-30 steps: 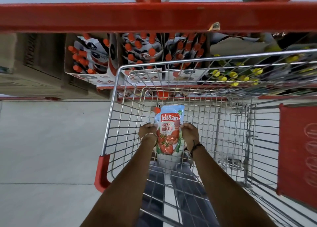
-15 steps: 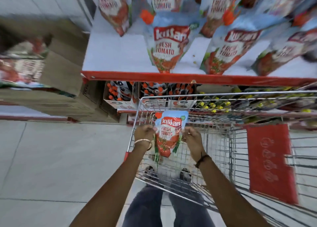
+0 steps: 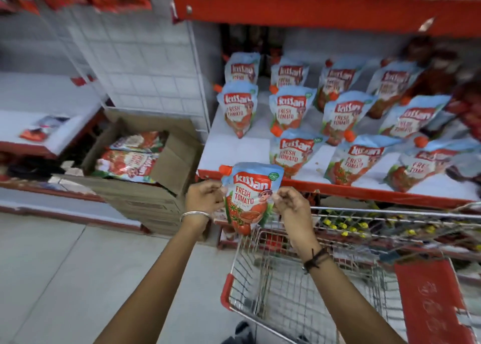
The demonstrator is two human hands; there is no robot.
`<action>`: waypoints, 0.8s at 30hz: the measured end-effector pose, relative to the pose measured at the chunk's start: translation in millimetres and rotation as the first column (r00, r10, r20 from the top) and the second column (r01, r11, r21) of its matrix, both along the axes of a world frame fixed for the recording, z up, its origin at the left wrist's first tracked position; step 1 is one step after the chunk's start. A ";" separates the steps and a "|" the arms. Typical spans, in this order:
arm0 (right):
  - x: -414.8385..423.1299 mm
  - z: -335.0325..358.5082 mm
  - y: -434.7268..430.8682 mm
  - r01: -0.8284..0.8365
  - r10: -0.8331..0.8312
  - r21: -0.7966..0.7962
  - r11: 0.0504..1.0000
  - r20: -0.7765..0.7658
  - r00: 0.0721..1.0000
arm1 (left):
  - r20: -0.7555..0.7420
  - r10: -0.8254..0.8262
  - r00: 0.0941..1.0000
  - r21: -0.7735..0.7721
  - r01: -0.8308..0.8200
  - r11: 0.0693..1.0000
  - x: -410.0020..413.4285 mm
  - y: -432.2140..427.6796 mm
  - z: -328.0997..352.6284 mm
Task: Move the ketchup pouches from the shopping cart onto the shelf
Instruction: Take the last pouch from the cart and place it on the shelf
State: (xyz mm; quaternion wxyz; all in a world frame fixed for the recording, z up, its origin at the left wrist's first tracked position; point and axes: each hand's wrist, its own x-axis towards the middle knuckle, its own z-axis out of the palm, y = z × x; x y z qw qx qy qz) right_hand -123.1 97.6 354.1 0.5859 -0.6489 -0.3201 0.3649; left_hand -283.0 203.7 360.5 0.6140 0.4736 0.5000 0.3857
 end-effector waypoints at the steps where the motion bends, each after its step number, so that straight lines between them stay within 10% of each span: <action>1: -5.0 8.3 10.4 0.011 -0.011 0.023 1.000 0.002 1.000 | 0.021 0.019 1.000 0.021 -0.020 1.000 -2.4 8.2 8.7; 12: -36.9 19.9 129.9 0.417 -0.409 0.137 0.899 -0.080 0.909 | 0.060 0.136 0.989 0.212 -0.146 0.966 6.4 98.7 22.7; 24: -31.5 -21.6 155.0 0.490 -0.481 0.082 0.868 -0.107 0.870 | -0.027 0.064 0.998 0.193 -0.057 0.979 23.6 123.6 -9.4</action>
